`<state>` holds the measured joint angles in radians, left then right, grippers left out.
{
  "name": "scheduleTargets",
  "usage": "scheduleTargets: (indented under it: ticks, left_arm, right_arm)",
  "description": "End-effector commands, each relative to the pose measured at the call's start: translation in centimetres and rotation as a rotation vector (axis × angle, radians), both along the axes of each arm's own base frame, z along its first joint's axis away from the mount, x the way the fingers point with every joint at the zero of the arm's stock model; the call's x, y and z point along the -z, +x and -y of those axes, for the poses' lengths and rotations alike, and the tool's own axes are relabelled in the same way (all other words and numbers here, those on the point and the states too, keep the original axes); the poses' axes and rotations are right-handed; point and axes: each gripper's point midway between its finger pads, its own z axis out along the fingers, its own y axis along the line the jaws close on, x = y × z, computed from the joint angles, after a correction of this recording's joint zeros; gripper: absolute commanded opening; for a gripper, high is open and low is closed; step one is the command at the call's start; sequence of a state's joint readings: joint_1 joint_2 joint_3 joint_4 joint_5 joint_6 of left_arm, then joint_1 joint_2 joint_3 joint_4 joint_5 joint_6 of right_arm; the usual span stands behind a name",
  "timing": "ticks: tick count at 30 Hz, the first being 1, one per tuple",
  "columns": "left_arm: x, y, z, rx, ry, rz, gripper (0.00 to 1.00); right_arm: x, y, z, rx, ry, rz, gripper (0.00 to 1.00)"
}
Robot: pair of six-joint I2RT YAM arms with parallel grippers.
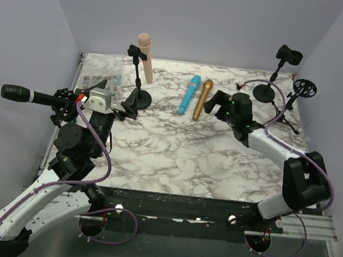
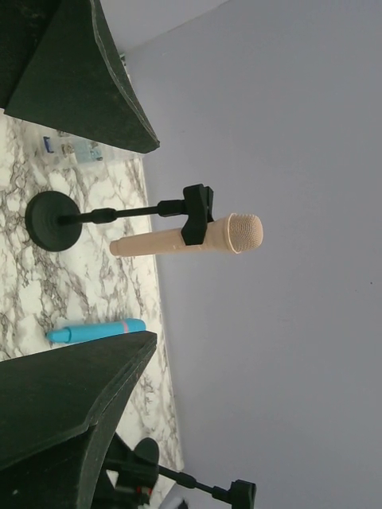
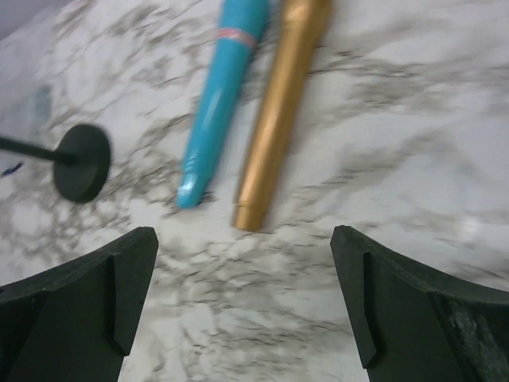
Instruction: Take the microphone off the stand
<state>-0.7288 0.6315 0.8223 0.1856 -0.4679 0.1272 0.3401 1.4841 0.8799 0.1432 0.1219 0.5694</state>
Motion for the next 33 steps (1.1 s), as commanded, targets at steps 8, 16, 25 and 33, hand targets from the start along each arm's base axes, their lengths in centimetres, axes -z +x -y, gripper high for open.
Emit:
scheduleTargets:
  ticks: [8, 16, 25, 33]
  left_arm:
    - [-0.6, -0.3, -1.0, -0.041, -0.018, 0.026, 0.98]
    - [-0.7, -0.3, -1.5, -0.068, -0.006, 0.043, 0.98]
    - [-1.1, -0.8, -2.5, -0.095, -0.020, 0.073, 0.98]
    - [-1.1, -0.7, -2.8, -0.113, -0.021, 0.075, 0.98]
  right_arm:
    - [-1.2, 1.2, -22.4, -0.619, 0.311, 0.153, 1.00]
    - [-0.2, 3.8, -28.1, -0.661, 0.374, 0.217, 1.00]
    - [-5.0, 5.5, -30.0, -0.800, 0.239, 0.527, 0.98]
    - [-6.8, 9.0, -31.5, -0.794, 0.123, 0.583, 0.84]
